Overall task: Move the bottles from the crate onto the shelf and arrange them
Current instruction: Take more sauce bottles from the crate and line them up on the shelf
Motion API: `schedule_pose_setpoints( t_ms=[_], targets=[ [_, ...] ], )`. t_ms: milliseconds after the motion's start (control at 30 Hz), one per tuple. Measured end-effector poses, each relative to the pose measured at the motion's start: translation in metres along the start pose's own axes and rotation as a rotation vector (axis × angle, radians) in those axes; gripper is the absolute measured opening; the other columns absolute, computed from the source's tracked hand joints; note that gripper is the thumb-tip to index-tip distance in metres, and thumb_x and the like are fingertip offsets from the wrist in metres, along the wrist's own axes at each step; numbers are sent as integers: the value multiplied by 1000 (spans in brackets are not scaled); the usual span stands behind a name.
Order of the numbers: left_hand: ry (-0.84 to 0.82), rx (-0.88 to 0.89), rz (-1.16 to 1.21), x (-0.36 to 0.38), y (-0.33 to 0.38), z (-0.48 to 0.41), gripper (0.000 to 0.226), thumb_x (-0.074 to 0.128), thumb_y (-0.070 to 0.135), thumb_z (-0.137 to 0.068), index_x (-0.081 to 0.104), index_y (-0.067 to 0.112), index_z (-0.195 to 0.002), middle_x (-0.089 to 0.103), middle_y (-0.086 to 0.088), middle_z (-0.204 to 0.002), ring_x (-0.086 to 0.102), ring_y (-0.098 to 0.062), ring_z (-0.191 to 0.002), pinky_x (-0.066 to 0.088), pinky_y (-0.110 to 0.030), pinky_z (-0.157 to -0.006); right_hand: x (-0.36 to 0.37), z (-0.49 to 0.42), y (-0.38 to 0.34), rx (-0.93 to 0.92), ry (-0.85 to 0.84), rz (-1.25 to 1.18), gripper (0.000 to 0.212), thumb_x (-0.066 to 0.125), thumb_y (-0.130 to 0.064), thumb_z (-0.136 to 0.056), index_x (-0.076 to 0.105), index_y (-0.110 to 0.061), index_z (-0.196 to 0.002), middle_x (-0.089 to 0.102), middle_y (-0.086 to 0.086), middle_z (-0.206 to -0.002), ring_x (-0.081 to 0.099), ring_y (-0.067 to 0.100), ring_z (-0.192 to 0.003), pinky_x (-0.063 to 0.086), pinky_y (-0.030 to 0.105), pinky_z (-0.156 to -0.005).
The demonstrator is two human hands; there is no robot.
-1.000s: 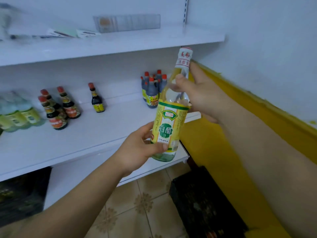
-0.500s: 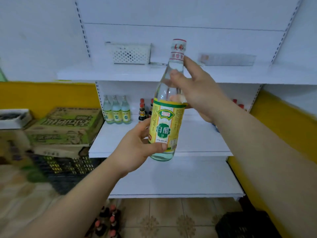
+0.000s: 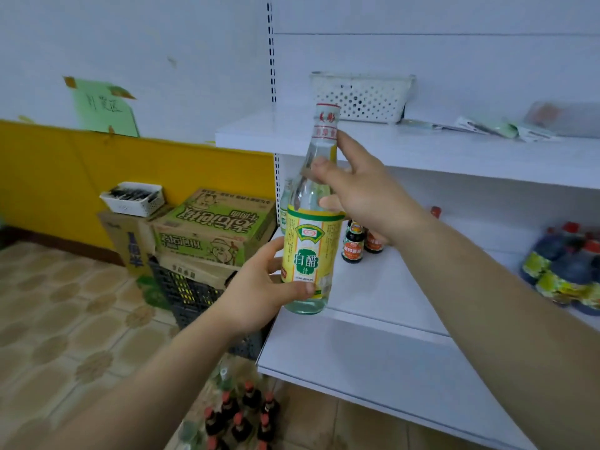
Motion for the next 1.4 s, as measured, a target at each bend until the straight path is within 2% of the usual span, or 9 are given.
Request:
schedule_pose_setpoints(
  t_ms=[233,533,667,700,767,867,967,1267,1400],
  targets=[
    [24,17,18,-22,-6,-60,63,78,15,-60,54,44,-111,71,0,-106,68,-19,-99,53,-39,-89,8,-60,21,-7,-41,21,44,52,-39,-96,40,-44,-138,66,-13,-114,64,0,-101,52,38,-96],
    [-63,-8,35,-63,-45,-111,89,84,25,-52,46,28,-133,69,-4,-113,67,-21,-102,52,-41,-92,39,-105,54,45,12,65,44,52,-38,-96,39,-42,-139,63,-11,-119,63,1,-103,53,36,-95],
    [-161,-53,41,-90,-77,-127,77,82,16,-58,47,35,-124,67,-6,-115,66,-23,-103,53,-44,-92,69,-117,82,106,25,63,37,52,-34,-97,40,-57,-123,64,-20,-93,66,-5,-91,54,22,-88],
    [-195,-75,35,-97,-87,-129,76,82,17,-57,47,37,-122,66,-5,-116,66,-23,-104,53,-45,-92,78,-117,91,133,34,58,38,52,-33,-97,40,-61,-120,64,-19,-94,65,-6,-90,54,20,-87],
    [-260,-116,23,-108,-109,-131,74,83,15,-59,46,39,-118,66,-5,-116,66,-23,-104,53,-46,-91,95,-116,115,189,69,55,36,53,-32,-96,44,-60,-117,68,-16,-105,65,0,-100,53,32,-93],
    [-330,-159,9,-121,-137,-136,69,79,0,-69,45,40,-114,66,-2,-111,66,-21,-100,55,-40,-88,120,-116,150,281,105,41,45,55,-41,-88,42,-54,-129,66,-10,-117,63,12,-110,50,46,-96],
    [-354,-199,0,-126,-158,-141,69,74,-5,-74,42,42,-112,65,0,-109,66,-19,-100,56,-34,-85,134,-119,173,338,125,71,58,54,-52,-81,35,-54,-136,63,-10,-122,60,15,-113,50,45,-98],
    [-365,-278,-36,-99,-215,-193,72,74,-1,-75,37,34,-126,54,0,-117,62,-11,-99,55,-23,-77,115,-128,254,419,187,56,44,52,-42,-94,36,-53,-133,59,-17,-125,56,12,-119,43,44,-105],
    [-336,-276,-55,-75,-263,-227,71,74,-1,-76,37,32,-127,54,-2,-114,62,-9,-93,54,-19,-71,106,-137,313,442,154,82,50,50,-38,-97,30,-44,-142,53,-16,-133,51,8,-123,39,40,-108]
  ],
)
Point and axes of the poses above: each hand's wrist, its own z-axis away from the middle knuckle, its own x-axis out of the palm, y = z × x, the point moved 10 cm from there along -z, towards the middle knuckle
